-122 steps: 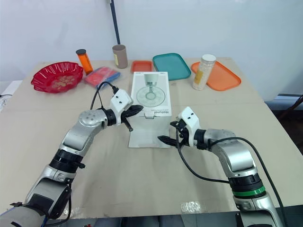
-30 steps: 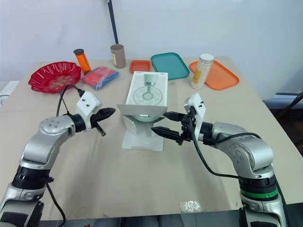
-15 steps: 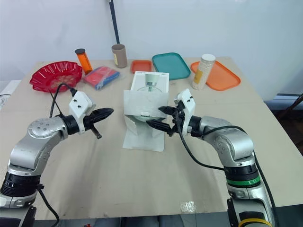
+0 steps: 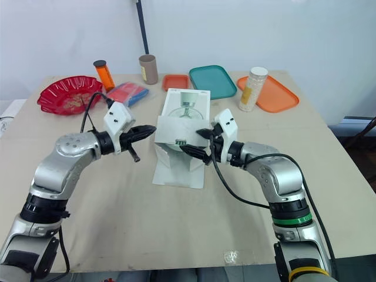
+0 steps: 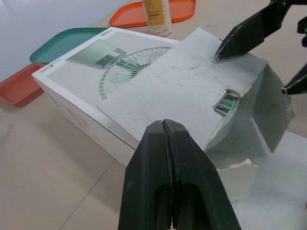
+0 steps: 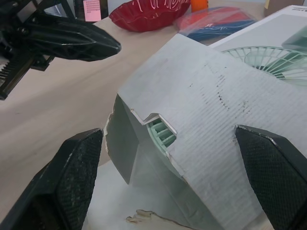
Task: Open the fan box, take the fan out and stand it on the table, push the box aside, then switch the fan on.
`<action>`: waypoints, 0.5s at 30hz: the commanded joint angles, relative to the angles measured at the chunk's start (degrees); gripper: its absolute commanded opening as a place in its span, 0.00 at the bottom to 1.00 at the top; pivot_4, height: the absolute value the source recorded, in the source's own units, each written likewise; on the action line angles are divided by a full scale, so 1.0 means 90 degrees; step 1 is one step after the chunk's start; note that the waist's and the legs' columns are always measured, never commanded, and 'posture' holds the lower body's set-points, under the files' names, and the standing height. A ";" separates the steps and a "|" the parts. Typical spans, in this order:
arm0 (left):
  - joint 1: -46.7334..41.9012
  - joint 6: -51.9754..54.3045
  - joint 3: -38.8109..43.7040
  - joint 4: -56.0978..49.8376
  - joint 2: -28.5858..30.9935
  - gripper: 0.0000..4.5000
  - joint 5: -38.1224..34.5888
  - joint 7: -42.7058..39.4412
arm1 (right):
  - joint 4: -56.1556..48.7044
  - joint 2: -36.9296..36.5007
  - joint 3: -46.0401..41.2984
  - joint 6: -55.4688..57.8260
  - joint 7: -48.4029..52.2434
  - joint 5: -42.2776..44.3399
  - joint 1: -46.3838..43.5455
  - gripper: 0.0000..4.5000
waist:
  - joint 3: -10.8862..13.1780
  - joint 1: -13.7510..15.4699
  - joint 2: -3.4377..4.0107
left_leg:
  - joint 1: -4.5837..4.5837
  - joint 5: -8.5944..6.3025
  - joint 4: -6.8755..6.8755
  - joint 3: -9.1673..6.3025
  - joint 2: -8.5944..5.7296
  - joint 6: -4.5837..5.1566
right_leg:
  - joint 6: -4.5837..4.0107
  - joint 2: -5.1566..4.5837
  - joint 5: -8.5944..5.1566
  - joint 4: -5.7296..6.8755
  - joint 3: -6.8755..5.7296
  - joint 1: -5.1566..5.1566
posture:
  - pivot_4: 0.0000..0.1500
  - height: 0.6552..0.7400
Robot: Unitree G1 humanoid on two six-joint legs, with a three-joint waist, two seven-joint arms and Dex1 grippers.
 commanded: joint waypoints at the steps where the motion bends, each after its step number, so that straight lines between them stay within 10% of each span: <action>1: -0.0409 -0.0455 -0.0231 0.0667 -0.0256 0.01 0.0345 0.0141 | -0.0145 0.0018 -0.0017 -0.0098 0.0015 -0.0031 -0.0061 1.00 | 0.0000 0.0000 0.0000 | 0.0000 0.0008 0.0000 0.0000 0.0000 -0.0015 | 0.0000 0.0000 0.0000 0.0000 0.0000 0.0000 | 1.00 1.00; 15: -0.0958 -0.0805 -0.0511 0.1847 -0.0704 0.01 0.0864 0.0150 | -0.0918 -0.0113 -0.0338 0.0171 -0.0030 0.0228 0.0079 1.00 | 0.0000 -0.0002 0.0000 | -0.0003 0.0010 0.0001 -0.0001 -0.0001 -0.0017 | 0.0000 0.0000 0.0000 0.0001 0.0000 -0.0004 | 1.00 1.00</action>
